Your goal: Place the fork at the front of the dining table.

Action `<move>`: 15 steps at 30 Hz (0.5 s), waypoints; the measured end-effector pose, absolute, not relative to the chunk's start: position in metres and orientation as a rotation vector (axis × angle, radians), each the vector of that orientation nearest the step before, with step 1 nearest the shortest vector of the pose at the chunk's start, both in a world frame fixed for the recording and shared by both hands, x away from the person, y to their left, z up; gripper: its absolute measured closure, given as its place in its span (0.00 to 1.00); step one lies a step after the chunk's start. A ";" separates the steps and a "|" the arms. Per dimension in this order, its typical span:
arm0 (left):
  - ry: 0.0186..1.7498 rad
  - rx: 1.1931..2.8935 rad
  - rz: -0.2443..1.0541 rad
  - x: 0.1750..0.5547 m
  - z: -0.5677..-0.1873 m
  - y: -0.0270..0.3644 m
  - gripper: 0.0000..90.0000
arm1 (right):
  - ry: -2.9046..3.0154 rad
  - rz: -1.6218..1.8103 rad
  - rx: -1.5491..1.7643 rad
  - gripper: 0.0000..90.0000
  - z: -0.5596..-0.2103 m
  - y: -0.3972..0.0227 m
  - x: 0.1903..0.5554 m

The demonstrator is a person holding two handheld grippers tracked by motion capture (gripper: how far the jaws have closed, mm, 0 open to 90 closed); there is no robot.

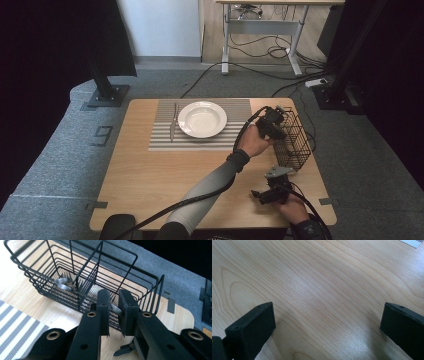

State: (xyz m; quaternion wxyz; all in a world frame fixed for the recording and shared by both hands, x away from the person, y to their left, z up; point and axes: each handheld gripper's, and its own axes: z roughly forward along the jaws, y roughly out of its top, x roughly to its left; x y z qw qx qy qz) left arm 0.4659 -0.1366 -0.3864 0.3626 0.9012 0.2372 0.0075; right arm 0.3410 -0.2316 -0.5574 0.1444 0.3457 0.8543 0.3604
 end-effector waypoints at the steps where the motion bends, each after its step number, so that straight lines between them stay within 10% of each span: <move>1: 0.608 2.316 0.017 0.466 -0.385 -0.136 0.89 | 2.462 1.039 0.996 0.00 -0.557 -0.232 0.341; 15: 0.493 2.300 0.046 0.458 -0.350 -0.124 0.96 | 2.460 1.037 1.003 0.00 -0.557 -0.231 0.341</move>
